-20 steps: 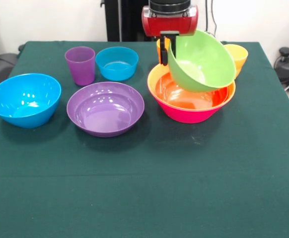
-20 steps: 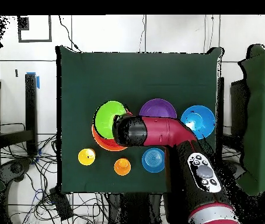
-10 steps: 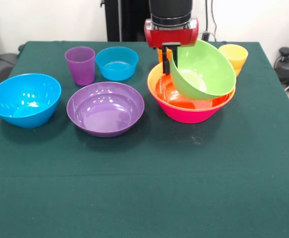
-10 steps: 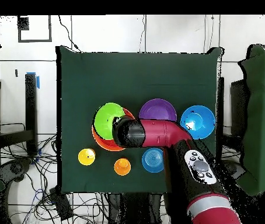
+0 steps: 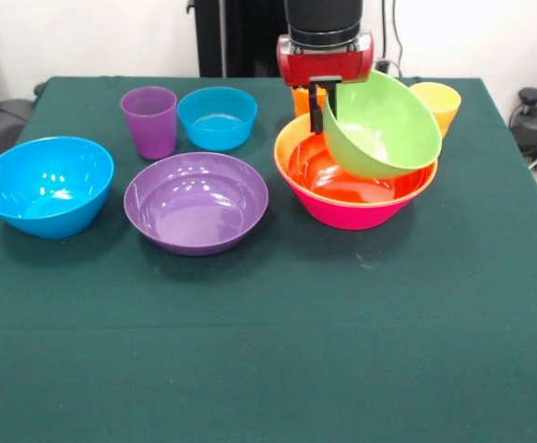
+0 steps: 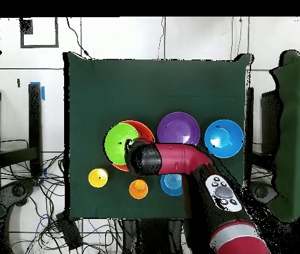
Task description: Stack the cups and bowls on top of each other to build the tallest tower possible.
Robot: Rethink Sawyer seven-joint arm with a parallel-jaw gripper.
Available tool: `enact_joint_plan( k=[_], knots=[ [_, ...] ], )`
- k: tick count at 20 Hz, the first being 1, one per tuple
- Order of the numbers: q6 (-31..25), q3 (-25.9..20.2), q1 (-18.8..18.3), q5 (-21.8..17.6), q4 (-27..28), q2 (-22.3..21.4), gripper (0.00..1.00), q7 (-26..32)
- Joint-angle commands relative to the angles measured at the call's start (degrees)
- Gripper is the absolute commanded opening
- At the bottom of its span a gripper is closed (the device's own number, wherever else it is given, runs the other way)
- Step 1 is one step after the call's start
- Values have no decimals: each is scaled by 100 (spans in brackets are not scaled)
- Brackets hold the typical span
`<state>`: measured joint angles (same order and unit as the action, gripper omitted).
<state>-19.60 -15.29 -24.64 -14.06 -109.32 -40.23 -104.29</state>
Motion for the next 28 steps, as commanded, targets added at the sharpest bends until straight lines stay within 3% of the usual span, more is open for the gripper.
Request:
enact_joint_plan(
  k=[1, 15, 28],
  knots=[
    [543, -229, -23, -337, -502, 35, 0, -416],
    [779, -91, 32, -347, -647, 44, 0, -434],
    [828, 440, 350, -532, -169, 655, 0, -498]
  ],
)
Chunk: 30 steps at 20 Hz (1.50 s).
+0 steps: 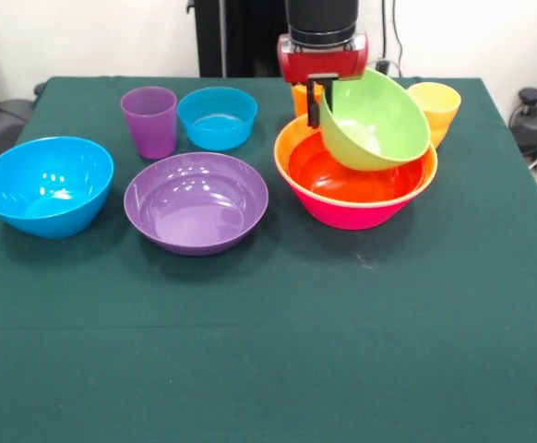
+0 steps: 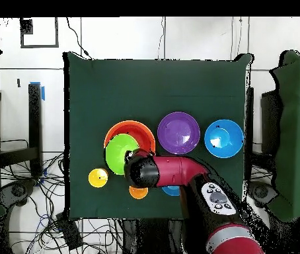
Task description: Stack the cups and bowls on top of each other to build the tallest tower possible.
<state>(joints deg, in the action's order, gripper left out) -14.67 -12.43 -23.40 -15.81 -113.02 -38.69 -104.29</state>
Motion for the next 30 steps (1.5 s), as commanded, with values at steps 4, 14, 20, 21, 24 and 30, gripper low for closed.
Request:
enact_joint_plan(
  k=[4, 14, 20, 21, 24, 30],
  knots=[
    [590, 260, 315, -346, 215, 757, 0, -590],
    [1011, 404, 415, -230, -26, 879, 0, -625],
    [1208, 430, 435, -211, 116, 1135, 0, -593],
    [1214, 441, 447, -206, 124, 1140, 0, -592],
    [1217, 449, 469, -185, 119, 1129, 0, -588],
    [1086, 416, 455, -158, 144, 1015, 0, -499]
  ],
)
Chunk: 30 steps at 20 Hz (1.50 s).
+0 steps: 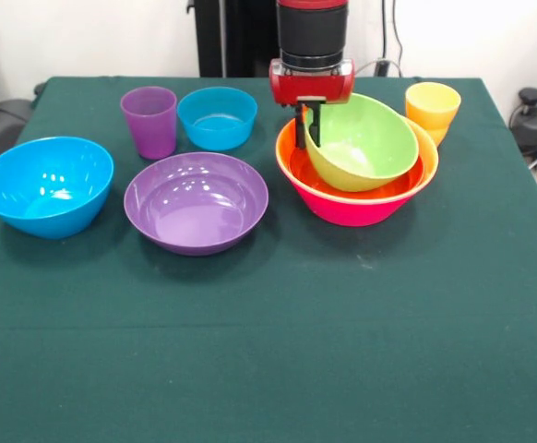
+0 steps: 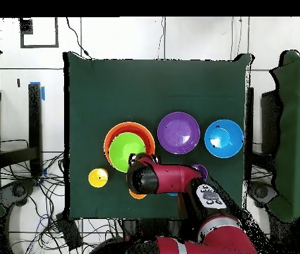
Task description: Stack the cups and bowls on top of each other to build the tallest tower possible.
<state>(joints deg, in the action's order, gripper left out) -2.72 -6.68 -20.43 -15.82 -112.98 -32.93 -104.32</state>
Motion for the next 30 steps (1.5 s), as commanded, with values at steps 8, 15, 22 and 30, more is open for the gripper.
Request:
enact_joint_plan(
  k=[8, 15, 22, 30],
  knots=[
    [-69, -223, 79, -231, 199, 397, 100, -408],
    [57, -188, 110, -256, 176, 411, 100, -447],
    [123, -193, 104, -291, 179, 430, 100, -439],
    [-88, -140, 205, -252, 254, 339, 100, -381]
  ],
)
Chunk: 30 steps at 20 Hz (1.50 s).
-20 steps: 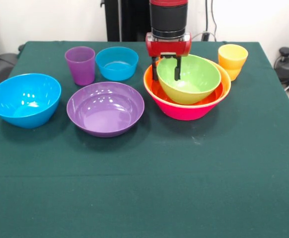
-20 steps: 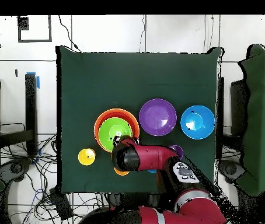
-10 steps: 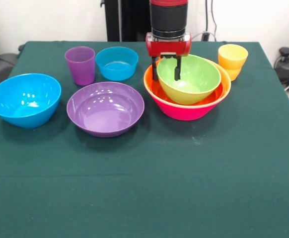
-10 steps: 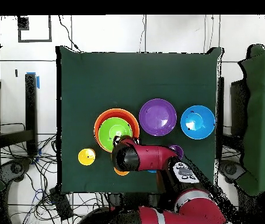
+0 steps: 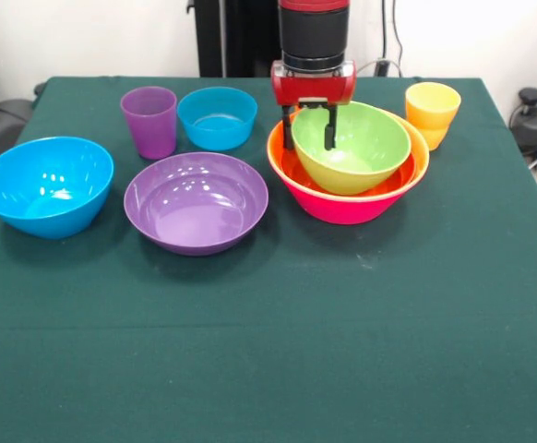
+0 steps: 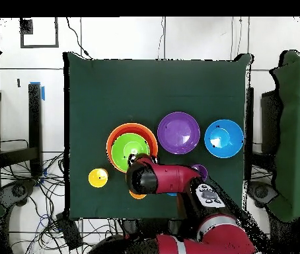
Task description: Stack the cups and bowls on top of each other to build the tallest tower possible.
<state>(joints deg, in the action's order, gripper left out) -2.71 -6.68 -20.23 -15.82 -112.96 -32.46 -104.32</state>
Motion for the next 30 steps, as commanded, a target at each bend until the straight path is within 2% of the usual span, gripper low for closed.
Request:
enact_joint_plan(
  k=[1, 5, 10, 20, 23, 30],
  knots=[
    [-297, -140, 197, -221, 314, 216, 100, -309],
    [-1259, -129, 254, -45, 557, -98, 100, -38],
    [-2255, -485, 74, 215, 767, -640, 100, 171],
    [-3555, -880, -118, 383, 954, -1441, 100, 296],
    [-3708, -868, -84, 350, 1085, -1446, 100, 280],
    [-3179, -774, 6, 38, 1380, -851, 100, 152]
  ],
)
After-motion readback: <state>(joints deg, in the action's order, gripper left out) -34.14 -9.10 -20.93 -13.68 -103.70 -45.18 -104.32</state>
